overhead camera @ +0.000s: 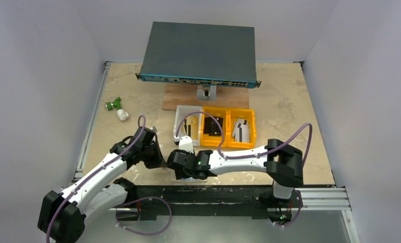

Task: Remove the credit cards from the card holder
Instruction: Close the card holder at the center of the board.

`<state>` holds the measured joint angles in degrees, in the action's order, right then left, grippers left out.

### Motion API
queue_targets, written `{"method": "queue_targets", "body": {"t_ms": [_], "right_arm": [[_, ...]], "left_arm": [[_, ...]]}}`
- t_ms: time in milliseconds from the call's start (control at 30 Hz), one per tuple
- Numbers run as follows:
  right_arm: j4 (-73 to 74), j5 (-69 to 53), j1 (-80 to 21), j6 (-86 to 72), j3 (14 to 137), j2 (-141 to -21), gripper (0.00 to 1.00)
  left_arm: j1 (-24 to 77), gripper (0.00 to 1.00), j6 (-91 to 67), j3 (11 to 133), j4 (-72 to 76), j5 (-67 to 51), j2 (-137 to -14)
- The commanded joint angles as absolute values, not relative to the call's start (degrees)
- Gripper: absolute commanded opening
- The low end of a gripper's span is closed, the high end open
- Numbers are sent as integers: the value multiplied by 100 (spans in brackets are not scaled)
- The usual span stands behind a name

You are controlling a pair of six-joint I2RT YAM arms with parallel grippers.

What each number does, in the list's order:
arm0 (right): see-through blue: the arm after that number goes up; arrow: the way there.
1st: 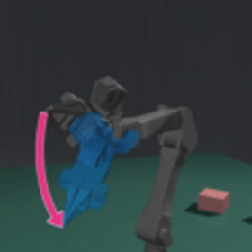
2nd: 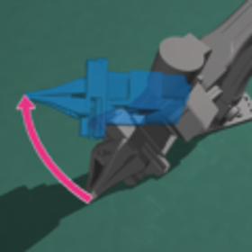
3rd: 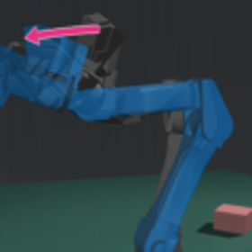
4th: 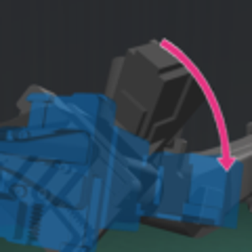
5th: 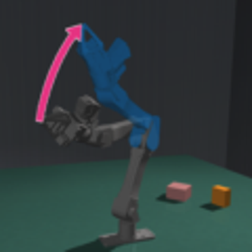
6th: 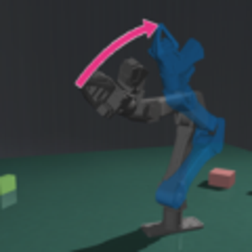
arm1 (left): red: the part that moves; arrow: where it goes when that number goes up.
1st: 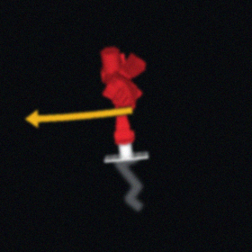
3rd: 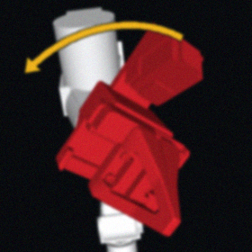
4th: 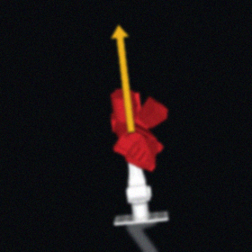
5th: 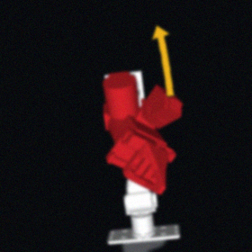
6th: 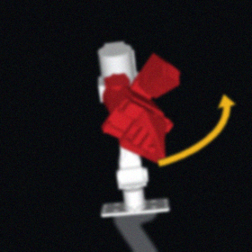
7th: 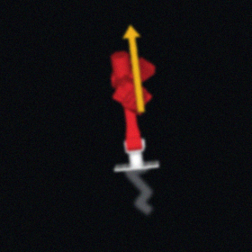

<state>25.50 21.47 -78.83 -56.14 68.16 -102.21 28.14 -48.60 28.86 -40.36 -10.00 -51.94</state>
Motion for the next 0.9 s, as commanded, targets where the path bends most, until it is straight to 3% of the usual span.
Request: {"method": "queue_targets", "body": {"t_ms": [0,167,367,467,600,867], "right_arm": [[2391,2180,-7837,-5766,6616,-9731,53],[2122,2065,-7666,-6034,5894,-9125,72],[1414,1696,-7218,-6407,4646,-8263,80],[1061,1518,-6982,-6551,4121,-7947,70],[766,1438,-6756,-6675,3696,-7759,49],[400,1201,-6715,-6677,3738,-8291,17]], "left_arm": [[2784,0,-4588,3210,-4273,-1016,-5085],[2786,0,-4553,3242,-4289,-1116,-5073],[2795,0,-4568,3370,-4274,-1399,-4964],[2827,0,-4620,3480,-4277,-1528,-4899],[2972,0,-4718,3634,-4306,-1549,-4911],[3577,0,-5076,3911,-4164,-1349,-5138]]}}
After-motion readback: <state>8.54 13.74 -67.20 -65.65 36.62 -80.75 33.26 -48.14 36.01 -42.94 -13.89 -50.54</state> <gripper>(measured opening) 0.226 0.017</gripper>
